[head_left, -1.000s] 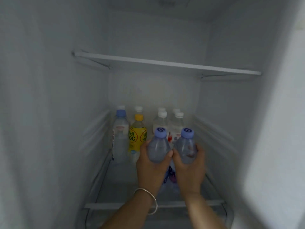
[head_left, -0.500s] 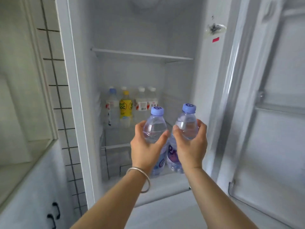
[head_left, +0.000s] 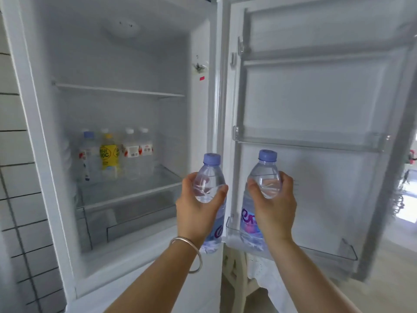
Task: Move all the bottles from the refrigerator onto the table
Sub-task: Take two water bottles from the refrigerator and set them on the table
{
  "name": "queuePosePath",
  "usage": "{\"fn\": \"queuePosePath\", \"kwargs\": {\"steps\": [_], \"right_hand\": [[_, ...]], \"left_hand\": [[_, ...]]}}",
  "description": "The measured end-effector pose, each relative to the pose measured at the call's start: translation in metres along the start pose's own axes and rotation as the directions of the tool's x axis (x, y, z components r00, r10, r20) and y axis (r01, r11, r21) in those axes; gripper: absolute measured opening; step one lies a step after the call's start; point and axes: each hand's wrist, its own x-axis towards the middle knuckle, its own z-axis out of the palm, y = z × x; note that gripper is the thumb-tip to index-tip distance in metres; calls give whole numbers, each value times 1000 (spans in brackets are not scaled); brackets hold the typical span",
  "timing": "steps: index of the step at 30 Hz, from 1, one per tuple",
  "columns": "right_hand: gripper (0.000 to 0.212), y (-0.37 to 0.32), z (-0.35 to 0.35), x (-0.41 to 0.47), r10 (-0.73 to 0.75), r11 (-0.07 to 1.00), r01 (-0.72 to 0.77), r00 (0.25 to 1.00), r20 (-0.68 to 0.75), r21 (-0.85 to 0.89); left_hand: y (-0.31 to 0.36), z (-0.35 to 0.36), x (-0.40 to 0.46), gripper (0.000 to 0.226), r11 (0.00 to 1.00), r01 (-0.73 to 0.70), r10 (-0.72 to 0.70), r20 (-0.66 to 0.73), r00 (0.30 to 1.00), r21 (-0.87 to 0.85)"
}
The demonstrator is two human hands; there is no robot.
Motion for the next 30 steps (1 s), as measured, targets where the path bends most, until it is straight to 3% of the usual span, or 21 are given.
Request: {"fn": "queuePosePath", "kwargs": {"steps": [4, 9, 21, 30], "right_hand": [[45, 10, -57, 9, 11, 1000, -12, 998, -67, -14], [55, 29, -147, 28, 54, 997, -60, 988, -144, -40], [56, 95, -385, 106, 75, 970, -128, 966, -246, -208], [55, 174, -469, 186, 130, 931, -231, 934, -333, -283]], "left_hand": [[19, 48, -26, 48, 999, -19, 21, 87, 996, -29], [50, 120, -67, 46, 998, -46, 54, 167, 985, -53], [121, 334, -190, 48, 971, 64, 23, 355, 935, -232], [112, 489, -205, 40, 958, 132, -8, 437, 899, -254]]}}
